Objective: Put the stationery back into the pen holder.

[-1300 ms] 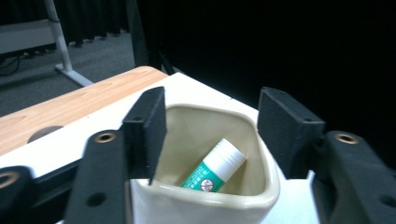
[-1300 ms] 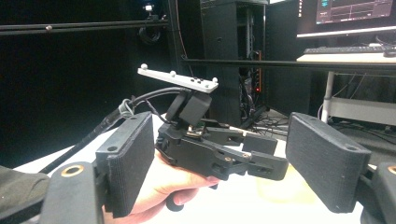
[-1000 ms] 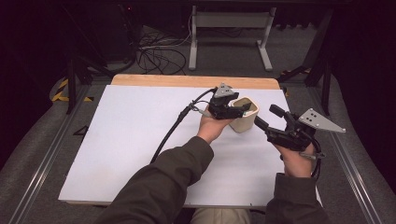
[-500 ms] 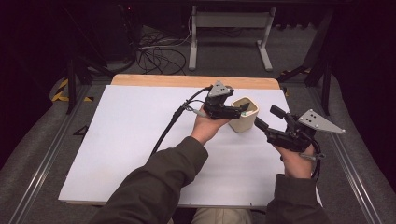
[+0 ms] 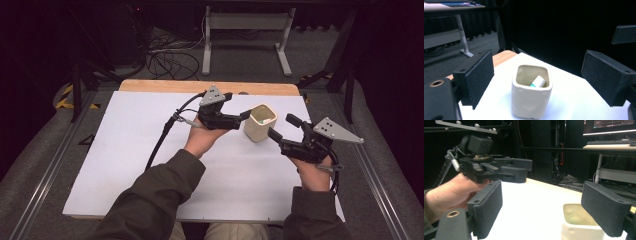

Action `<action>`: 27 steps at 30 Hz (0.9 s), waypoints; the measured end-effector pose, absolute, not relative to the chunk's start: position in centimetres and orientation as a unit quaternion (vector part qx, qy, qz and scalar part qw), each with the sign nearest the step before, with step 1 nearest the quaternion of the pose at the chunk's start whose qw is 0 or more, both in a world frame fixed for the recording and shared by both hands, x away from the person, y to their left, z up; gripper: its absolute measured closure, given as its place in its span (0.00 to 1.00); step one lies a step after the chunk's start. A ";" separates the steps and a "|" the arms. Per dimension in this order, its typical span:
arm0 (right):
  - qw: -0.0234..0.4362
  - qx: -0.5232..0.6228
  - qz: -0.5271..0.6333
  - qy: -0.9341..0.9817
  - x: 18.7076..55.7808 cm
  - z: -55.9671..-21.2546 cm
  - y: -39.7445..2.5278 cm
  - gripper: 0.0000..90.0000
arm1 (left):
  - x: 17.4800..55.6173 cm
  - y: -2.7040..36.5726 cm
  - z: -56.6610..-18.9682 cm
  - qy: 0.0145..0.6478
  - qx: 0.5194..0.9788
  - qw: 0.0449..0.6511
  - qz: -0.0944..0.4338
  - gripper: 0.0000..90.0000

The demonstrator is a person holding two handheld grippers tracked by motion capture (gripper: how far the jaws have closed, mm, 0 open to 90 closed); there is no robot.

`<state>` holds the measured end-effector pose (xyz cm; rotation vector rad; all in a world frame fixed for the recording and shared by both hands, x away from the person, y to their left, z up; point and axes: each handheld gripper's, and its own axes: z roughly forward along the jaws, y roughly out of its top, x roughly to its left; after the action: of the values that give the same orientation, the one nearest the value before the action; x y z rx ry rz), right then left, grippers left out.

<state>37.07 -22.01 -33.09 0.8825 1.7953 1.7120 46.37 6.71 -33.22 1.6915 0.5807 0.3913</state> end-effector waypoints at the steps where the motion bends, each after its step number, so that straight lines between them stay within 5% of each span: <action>1: 0.252 0.324 0.629 0.660 37.1 -33.1 -22.0 0.19 | 46.2 7.0 -33.2 0.252 0.732 0.609 0.172 0.12; 27: 0.246 0.331 0.624 0.664 37.0 -33.4 -21.3 0.12 | 42.0 13.8 -32.3 0.254 0.718 0.619 0.192 0.06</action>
<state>36.96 -21.31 -33.45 0.9040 1.8117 1.7018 42.04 13.84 -32.30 1.6528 0.5841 0.4415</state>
